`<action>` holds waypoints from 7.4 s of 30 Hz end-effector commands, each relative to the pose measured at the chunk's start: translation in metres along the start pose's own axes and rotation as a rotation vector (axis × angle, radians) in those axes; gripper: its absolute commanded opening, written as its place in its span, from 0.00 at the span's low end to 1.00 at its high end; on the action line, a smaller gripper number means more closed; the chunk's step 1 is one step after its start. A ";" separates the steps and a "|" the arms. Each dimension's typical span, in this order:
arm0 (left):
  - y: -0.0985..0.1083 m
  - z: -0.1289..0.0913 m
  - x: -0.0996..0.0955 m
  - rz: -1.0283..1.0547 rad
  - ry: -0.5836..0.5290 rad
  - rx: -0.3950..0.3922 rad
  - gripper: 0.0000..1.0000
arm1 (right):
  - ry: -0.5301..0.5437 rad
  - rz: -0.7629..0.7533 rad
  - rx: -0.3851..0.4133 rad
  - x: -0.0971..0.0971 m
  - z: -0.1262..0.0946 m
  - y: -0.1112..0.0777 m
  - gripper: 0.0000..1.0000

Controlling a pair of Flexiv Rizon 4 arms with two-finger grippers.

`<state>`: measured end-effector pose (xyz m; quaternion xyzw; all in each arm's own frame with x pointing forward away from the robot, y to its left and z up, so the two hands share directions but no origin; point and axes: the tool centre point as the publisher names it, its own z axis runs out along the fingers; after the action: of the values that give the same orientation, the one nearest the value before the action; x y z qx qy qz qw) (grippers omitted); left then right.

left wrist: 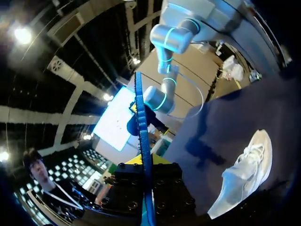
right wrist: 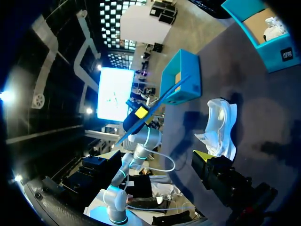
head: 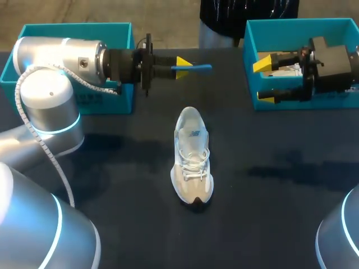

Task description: Take the shoe out of the shoebox, open the shoe tongue, remove and reinsert the insole, then place the shoe into the shoebox

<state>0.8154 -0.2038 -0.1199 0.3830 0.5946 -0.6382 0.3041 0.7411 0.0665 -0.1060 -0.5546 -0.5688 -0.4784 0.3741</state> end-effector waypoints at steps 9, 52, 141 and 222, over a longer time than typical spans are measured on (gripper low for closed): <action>0.003 0.003 0.001 0.844 0.117 -0.064 0.00 | -0.002 0.001 0.000 0.000 0.001 0.000 1.00; -0.015 0.039 0.000 0.882 -0.016 -0.125 0.00 | 0.061 -0.031 0.065 0.010 0.057 0.017 1.00; 0.002 -0.035 0.005 0.840 0.126 -0.028 1.00 | 0.059 -0.246 0.052 -0.005 0.054 0.023 0.00; 0.047 -0.085 0.061 -0.523 0.348 -0.372 1.00 | -0.026 -0.971 -0.043 -0.026 0.088 0.084 0.00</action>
<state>0.8356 -0.1180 -0.1929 0.2595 0.8180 -0.5048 0.0933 0.8276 0.1310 -0.1391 -0.2416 -0.7569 -0.6011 0.0864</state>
